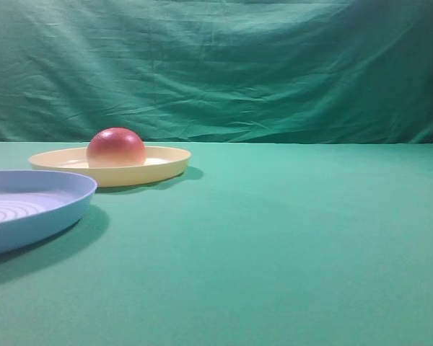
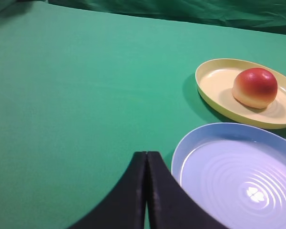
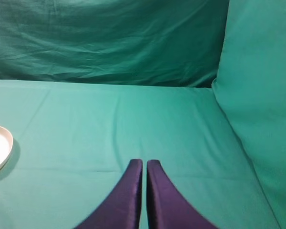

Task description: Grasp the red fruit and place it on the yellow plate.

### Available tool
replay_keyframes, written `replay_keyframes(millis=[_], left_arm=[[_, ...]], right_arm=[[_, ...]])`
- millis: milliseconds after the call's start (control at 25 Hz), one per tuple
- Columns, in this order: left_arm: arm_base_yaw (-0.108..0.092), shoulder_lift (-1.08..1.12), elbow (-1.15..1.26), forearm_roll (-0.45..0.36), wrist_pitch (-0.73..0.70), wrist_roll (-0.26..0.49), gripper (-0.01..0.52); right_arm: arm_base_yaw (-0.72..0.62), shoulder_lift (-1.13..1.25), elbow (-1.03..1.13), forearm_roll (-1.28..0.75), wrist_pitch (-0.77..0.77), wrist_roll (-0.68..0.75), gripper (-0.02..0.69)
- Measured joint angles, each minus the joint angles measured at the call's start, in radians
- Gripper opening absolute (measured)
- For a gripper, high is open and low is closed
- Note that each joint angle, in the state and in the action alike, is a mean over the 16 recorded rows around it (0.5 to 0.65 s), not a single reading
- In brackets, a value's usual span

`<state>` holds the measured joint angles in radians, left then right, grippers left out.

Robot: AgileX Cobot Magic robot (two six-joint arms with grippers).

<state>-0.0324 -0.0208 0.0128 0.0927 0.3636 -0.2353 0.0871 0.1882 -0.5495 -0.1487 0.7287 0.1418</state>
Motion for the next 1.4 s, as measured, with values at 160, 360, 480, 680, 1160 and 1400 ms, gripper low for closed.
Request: replay_keyframes(millis=[160,360,480,680,1160,1400], left_arm=[[0.000,0.000,0.000,0.000,0.000,0.000,0.000],[0.000,0.000,0.000,0.000,0.000,0.000,0.000],[0.000,0.000,0.000,0.000,0.000,0.000,0.000],[0.000,0.000,0.000,0.000,0.000,0.000,0.000],[0.000,0.000,0.000,0.000,0.000,0.000,0.000],[0.000,0.000,0.000,0.000,0.000,0.000,0.000]], right_arm=[[-0.017,-0.088,0.140,0.002,-0.071,0.000,0.000],[-0.023,-0.162,0.308,-0.001,-0.175,-0.001,0.000],[-0.023,-0.186,0.399,-0.005,-0.244,-0.002,0.000],[-0.023,-0.197,0.504,-0.012,-0.334,-0.003,0.000],[-0.023,-0.198,0.575,-0.028,-0.377,-0.018,0.000],[-0.023,-0.198,0.575,-0.032,-0.360,-0.033,0.000]])
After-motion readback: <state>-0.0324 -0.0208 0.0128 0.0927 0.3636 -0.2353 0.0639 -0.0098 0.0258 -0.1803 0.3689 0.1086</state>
